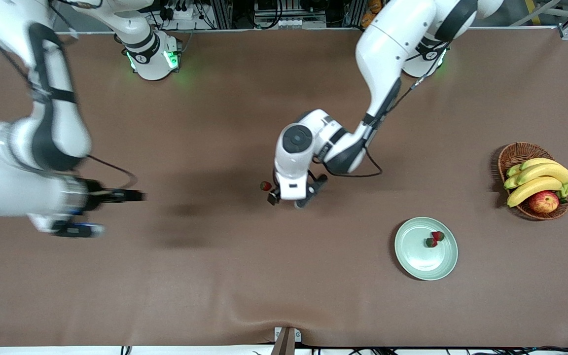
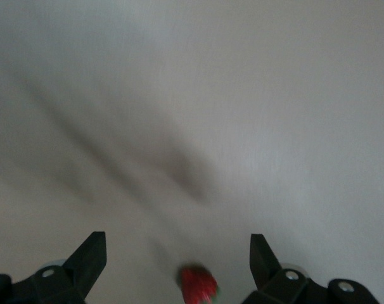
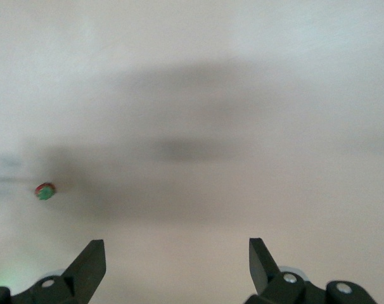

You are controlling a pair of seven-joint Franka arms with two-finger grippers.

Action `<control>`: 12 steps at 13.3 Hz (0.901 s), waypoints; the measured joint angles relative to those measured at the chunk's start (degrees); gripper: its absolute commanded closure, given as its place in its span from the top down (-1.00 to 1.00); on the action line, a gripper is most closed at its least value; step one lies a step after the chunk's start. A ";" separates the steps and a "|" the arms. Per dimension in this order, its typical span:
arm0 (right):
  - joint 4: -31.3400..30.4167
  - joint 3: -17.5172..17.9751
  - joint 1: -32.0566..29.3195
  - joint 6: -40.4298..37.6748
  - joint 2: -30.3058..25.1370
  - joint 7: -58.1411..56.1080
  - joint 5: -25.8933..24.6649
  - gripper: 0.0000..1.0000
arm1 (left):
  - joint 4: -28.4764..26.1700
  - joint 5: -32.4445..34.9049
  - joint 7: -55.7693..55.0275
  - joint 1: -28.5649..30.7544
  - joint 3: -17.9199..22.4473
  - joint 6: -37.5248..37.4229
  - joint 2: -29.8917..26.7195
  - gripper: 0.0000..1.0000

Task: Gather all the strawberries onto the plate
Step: 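Grasp the strawberry with the left gripper while the right gripper withdraws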

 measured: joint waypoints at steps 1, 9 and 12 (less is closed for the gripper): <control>0.12 0.01 -2.81 -0.08 -1.92 -1.89 -1.97 1.00 | 0.01 0.00 -4.66 -1.06 0.04 1.01 0.10 1.00; 4.44 -0.27 -7.07 -8.17 -15.52 -6.27 -13.20 1.00 | 0.05 0.00 -27.07 -3.94 0.61 8.34 3.91 1.00; 4.37 -0.85 -7.16 -15.40 -18.35 -6.21 -13.20 1.00 | 0.11 0.00 -29.92 -3.94 0.95 10.08 4.86 1.00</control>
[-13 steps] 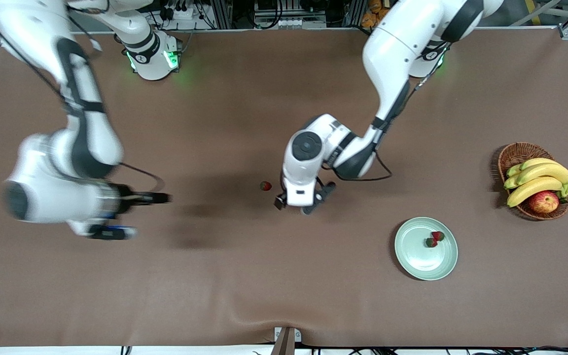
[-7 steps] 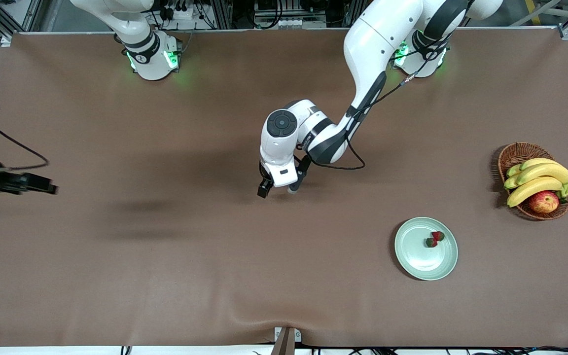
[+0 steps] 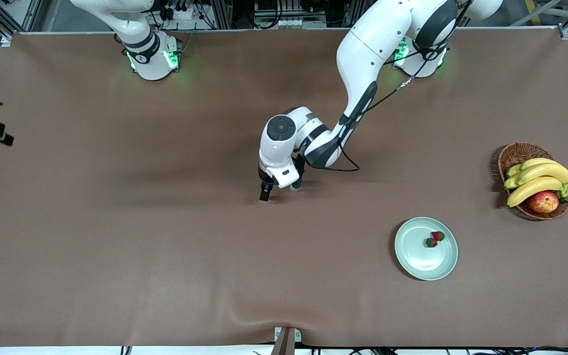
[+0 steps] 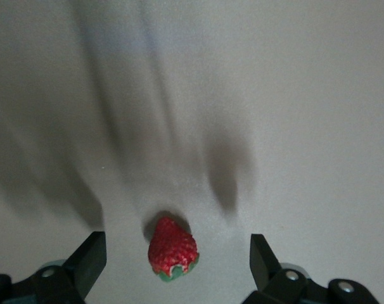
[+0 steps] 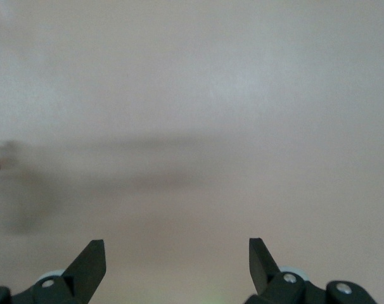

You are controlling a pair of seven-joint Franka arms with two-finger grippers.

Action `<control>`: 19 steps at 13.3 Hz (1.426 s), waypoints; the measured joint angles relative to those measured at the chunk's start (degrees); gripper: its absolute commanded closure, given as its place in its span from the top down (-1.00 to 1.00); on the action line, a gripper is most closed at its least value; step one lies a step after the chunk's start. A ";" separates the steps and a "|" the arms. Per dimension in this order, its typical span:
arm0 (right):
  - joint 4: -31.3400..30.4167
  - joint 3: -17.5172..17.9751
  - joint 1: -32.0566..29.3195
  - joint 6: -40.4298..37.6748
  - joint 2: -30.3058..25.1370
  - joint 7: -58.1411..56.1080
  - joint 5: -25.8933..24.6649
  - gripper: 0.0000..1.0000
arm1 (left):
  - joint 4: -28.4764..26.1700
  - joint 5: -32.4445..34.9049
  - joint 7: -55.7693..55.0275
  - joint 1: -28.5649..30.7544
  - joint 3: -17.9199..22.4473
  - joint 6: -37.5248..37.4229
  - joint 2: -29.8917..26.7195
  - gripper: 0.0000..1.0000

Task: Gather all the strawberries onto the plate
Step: 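Grasp the strawberry with the left gripper while the right gripper withdraws, then carry the strawberry onto the green plate and open the left gripper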

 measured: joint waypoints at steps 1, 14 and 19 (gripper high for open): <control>-0.01 -0.04 -0.01 -1.20 -0.49 0.02 0.00 1.00 | 0.02 0.00 -0.25 0.00 0.06 0.52 0.03 1.00; -4.24 0.44 1.92 -5.41 -2.51 4.09 -0.61 1.00 | 0.75 0.00 -0.35 -0.72 0.20 1.91 1.26 -1.00; -4.42 0.45 1.92 -4.36 -2.51 4.10 -3.15 1.00 | 3.33 0.01 3.57 0.81 6.63 -3.92 -1.95 -1.00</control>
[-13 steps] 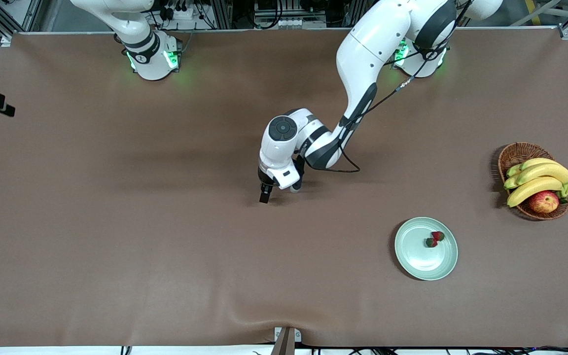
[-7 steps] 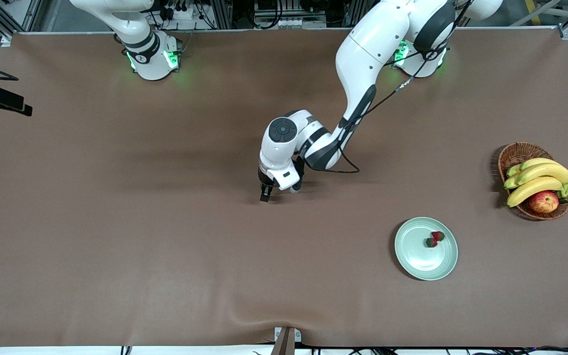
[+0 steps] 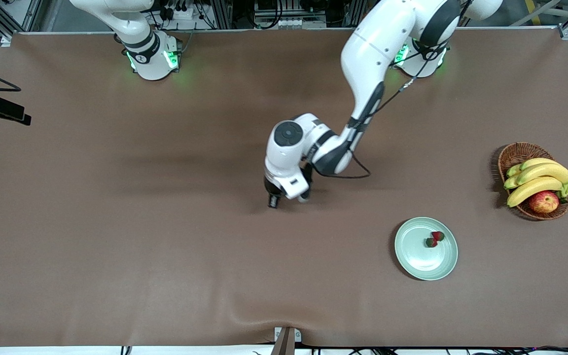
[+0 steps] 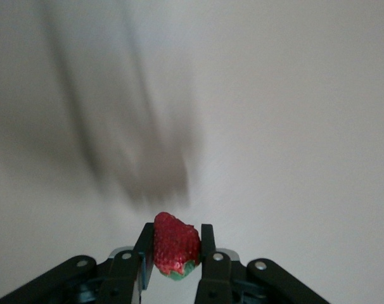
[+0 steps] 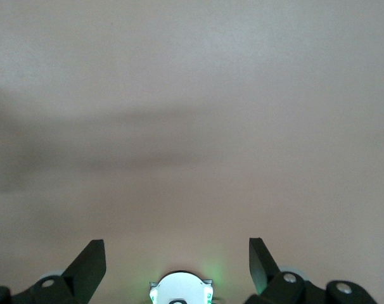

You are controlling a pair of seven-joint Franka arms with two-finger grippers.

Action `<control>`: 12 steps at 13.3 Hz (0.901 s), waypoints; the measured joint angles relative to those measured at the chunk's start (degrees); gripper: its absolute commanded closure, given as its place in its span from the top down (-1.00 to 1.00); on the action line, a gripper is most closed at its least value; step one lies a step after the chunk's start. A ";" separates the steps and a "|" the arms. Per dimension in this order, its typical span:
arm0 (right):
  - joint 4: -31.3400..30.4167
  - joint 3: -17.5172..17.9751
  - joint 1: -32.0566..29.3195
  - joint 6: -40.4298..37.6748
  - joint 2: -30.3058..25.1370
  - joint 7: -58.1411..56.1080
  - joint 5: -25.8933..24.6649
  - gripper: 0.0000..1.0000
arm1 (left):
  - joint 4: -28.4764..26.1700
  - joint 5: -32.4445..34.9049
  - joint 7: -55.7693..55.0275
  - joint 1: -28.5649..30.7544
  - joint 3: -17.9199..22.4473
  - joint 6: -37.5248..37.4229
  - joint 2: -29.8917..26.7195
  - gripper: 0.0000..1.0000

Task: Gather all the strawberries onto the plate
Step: 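Carry the strawberry onto the green plate and open the left gripper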

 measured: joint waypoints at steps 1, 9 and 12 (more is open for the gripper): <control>-0.01 0.04 0.00 -0.01 0.00 0.00 -0.12 1.00 | 0.14 0.00 2.83 2.10 0.92 -3.68 -1.85 -1.00; 0.22 0.49 0.69 1.71 -0.01 0.15 -0.12 1.00 | -4.19 0.03 25.83 29.70 1.33 -14.52 -5.95 -1.00; 0.71 0.50 0.82 2.01 -0.03 0.22 -0.06 1.00 | -5.91 0.03 27.33 31.07 1.04 -14.51 -5.89 -1.00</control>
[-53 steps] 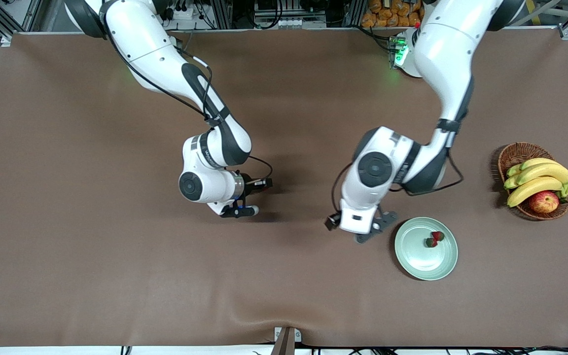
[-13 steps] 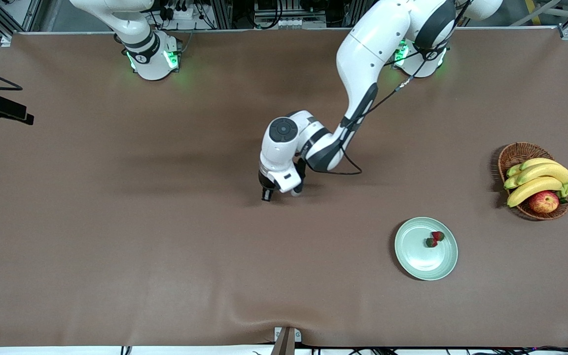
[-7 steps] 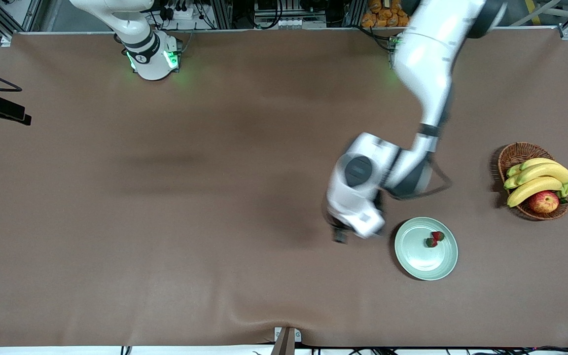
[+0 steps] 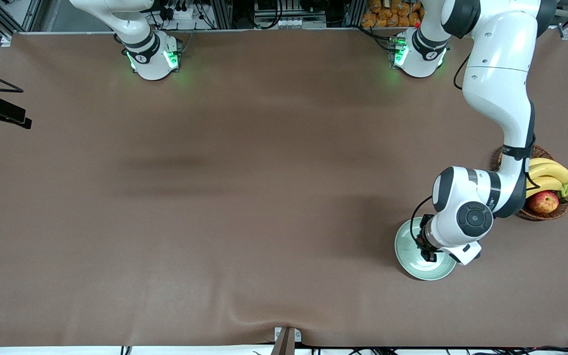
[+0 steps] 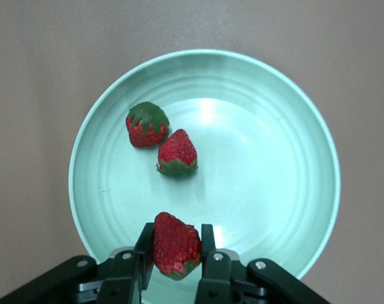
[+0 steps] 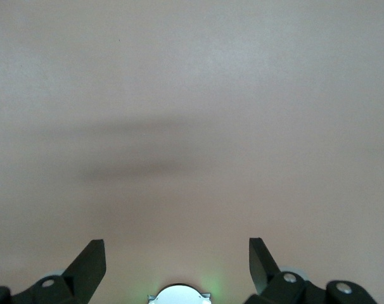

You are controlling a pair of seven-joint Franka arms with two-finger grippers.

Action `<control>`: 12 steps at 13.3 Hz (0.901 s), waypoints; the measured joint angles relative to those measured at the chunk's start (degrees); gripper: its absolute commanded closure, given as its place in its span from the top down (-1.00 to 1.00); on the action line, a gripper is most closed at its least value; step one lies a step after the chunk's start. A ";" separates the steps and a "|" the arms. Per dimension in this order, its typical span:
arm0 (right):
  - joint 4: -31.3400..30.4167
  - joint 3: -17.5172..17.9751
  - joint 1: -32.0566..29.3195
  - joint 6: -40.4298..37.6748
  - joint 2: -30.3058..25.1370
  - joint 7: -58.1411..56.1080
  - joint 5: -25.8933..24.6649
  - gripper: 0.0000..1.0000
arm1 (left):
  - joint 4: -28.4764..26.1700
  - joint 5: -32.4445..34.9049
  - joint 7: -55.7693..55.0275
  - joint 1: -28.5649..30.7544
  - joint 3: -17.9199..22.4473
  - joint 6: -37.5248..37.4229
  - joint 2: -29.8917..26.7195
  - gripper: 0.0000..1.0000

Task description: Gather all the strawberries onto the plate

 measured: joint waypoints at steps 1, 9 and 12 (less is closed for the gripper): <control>0.03 -0.05 -0.03 0.00 0.00 0.06 0.29 1.00 | -0.12 0.00 0.00 -0.26 -0.20 0.00 0.02 0.29; 0.05 -0.34 -0.13 -0.17 -0.01 0.23 1.25 1.00 | 0.78 0.00 16.14 1.60 -0.21 -4.56 -5.25 1.00; 0.06 -0.33 -0.11 -0.52 -0.02 0.23 1.35 1.00 | 0.97 0.00 27.15 3.77 -0.21 -11.59 -12.28 1.00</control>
